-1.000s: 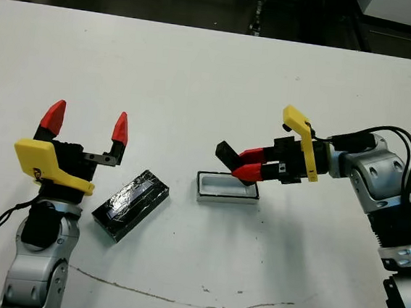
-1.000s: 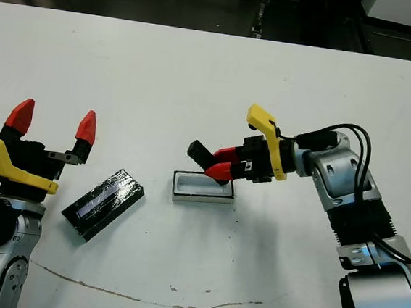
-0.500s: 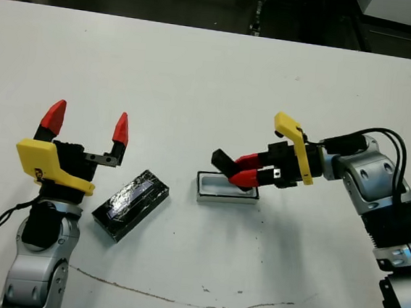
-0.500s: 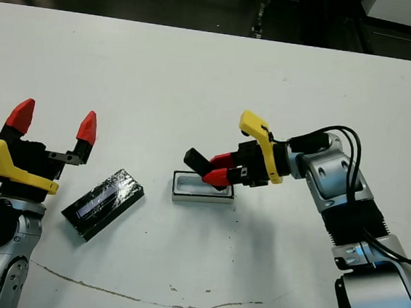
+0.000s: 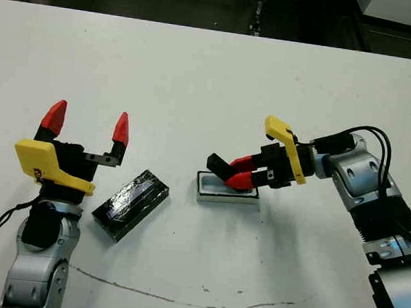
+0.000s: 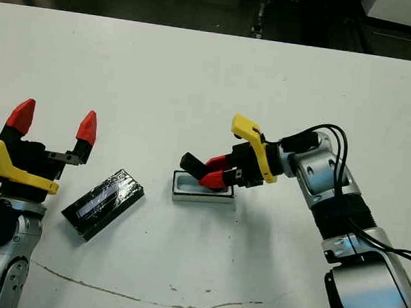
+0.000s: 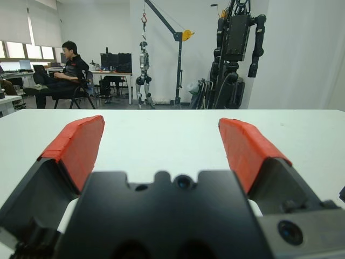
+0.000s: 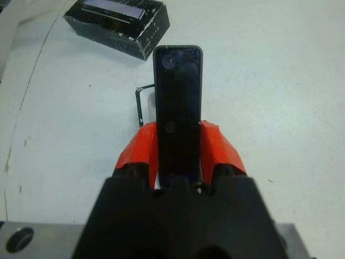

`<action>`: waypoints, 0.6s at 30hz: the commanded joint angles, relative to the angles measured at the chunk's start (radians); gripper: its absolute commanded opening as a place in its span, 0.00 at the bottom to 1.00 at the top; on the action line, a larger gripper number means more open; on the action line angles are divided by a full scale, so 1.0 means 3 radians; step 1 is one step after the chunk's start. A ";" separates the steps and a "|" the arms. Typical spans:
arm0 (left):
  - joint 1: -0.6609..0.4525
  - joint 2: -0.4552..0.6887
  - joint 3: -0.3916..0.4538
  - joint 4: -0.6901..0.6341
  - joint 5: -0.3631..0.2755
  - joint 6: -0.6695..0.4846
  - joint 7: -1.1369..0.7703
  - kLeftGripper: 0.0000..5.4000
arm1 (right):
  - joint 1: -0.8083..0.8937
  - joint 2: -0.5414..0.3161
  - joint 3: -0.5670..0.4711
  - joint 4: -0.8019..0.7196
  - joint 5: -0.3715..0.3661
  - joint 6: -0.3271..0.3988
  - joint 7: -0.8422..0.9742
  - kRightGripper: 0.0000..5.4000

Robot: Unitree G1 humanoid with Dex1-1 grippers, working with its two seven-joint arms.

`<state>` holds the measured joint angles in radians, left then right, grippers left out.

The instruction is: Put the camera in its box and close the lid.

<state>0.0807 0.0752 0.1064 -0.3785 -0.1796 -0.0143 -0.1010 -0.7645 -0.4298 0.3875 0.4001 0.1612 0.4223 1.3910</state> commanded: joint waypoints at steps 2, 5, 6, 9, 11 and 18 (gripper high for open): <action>0.0052 0.0002 0.0004 0.0023 -0.0001 0.0016 -0.0002 1.00 | -0.0061 -0.0056 0.0010 0.0030 -0.0087 -0.0037 0.0017 0.31; 0.0051 -0.0006 0.0001 0.0030 -0.0005 0.0006 0.0002 1.00 | -0.0043 -0.0101 0.0005 -0.0029 -0.0132 -0.0021 0.0009 0.31; 0.0051 -0.0008 0.0001 0.0034 -0.0009 0.0002 0.0000 1.00 | -0.0038 -0.0107 -0.0009 -0.0021 -0.0119 -0.0032 0.0031 0.31; 0.0053 -0.0008 -0.0003 0.0034 0.0003 -0.0003 0.0005 1.00 | -0.0027 -0.0142 -0.0021 -0.0047 -0.0116 -0.0041 0.0057 0.31; 0.0054 0.0002 -0.0004 0.0034 0.0017 0.0000 0.0006 1.00 | -0.0024 -0.0170 -0.0016 -0.0083 -0.0126 -0.0022 0.0061 0.31; 0.0056 -0.0004 -0.0001 0.0029 -0.0043 0.0011 -0.0017 1.00 | -0.0019 -0.0236 -0.0023 -0.0151 -0.0137 -0.0016 0.0074 0.31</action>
<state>0.0814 0.0750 0.1039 -0.3772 -0.1872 -0.0150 -0.1012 -0.7683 -0.4676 0.3876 0.3607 0.1321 0.4176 1.4099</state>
